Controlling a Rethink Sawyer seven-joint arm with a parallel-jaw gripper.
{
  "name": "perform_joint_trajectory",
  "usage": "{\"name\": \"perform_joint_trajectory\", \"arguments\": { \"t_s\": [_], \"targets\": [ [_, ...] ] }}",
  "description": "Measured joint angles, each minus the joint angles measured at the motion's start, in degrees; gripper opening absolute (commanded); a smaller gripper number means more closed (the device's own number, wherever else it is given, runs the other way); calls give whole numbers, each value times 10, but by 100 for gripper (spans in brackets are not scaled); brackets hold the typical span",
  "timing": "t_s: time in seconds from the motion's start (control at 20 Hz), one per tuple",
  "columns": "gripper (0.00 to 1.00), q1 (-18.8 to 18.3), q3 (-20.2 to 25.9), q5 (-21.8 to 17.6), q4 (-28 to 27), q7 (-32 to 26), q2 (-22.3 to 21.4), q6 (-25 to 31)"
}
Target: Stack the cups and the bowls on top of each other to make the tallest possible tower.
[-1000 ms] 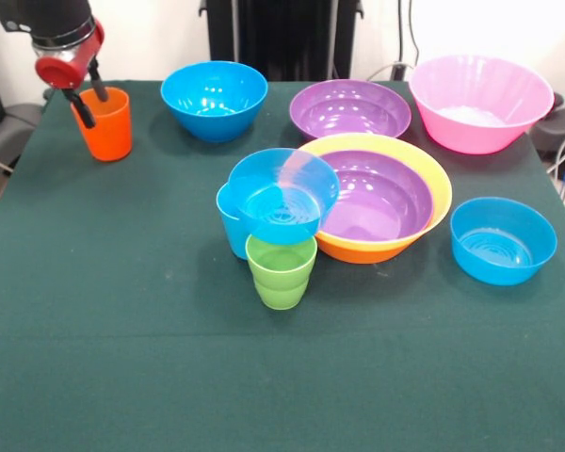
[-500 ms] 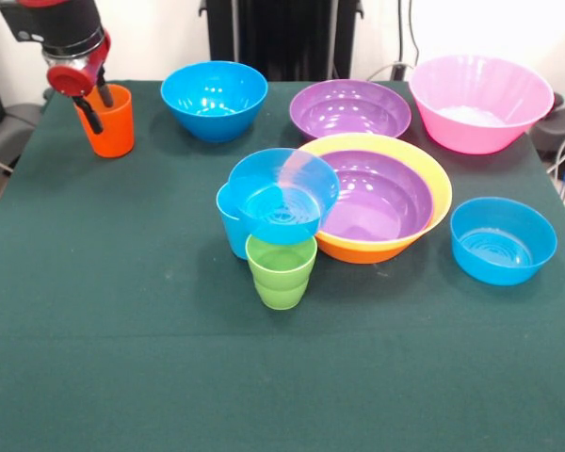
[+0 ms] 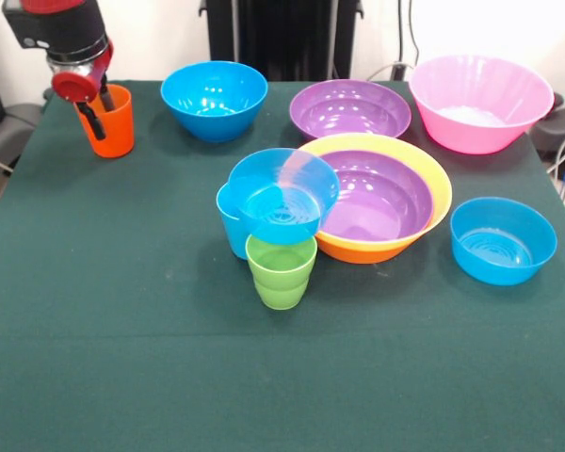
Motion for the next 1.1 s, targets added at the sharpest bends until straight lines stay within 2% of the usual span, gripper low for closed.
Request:
{"name": "perform_joint_trajectory", "arguments": {
  "t_s": [0.7, 0.75, 1.1],
  "targets": [
    [100, 0, 0, -8, 0, 0, 24, -10],
    [0, 0, 0, -8, 0, 0, 24, -10],
    [0, 0, 0, -8, 0, 0, 23, -10]
  ]
}}
